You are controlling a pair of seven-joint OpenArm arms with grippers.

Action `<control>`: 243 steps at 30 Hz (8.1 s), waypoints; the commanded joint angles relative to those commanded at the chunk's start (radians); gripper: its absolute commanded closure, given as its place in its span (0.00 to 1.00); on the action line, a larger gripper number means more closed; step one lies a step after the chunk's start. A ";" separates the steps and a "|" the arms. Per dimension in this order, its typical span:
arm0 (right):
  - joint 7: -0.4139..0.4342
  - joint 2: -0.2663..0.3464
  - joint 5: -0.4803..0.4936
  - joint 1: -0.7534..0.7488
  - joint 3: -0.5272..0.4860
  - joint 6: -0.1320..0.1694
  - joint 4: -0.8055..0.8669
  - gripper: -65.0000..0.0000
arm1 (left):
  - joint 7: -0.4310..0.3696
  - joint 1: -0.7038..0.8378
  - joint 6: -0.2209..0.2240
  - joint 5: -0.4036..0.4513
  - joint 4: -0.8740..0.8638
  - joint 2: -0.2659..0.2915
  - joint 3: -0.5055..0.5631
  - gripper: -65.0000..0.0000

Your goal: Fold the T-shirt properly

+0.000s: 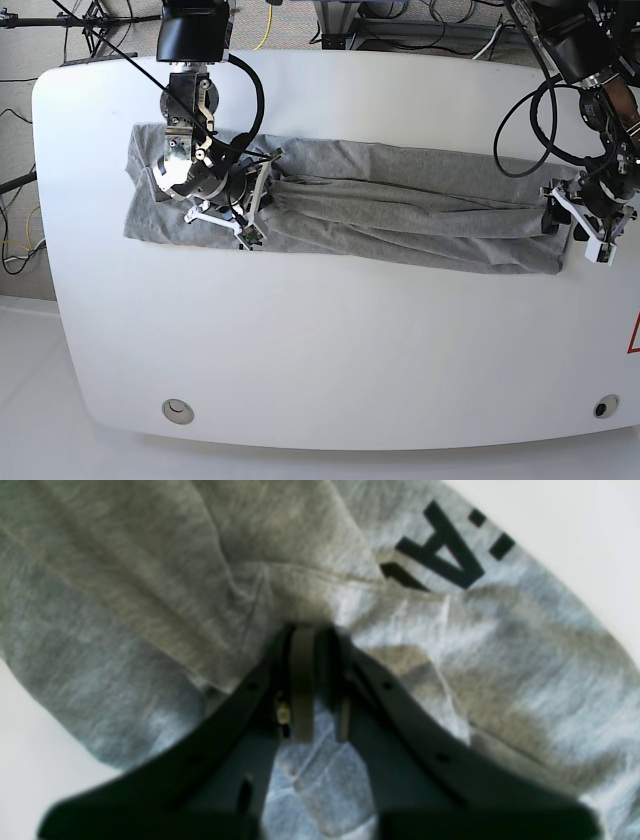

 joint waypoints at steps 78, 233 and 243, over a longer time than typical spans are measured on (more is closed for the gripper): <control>0.003 0.054 -0.034 -0.043 0.035 0.000 0.026 0.89 | 0.074 -0.179 0.000 -0.005 -0.083 -0.067 -0.071 0.38; -0.028 0.038 -0.047 -0.044 0.034 0.000 0.045 0.88 | 0.029 -0.178 0.000 -0.012 -0.383 -0.038 0.179 0.97; -0.030 0.028 -0.052 -0.046 0.030 0.000 0.056 0.88 | 0.099 -0.152 0.000 -0.018 -0.248 0.028 0.185 0.95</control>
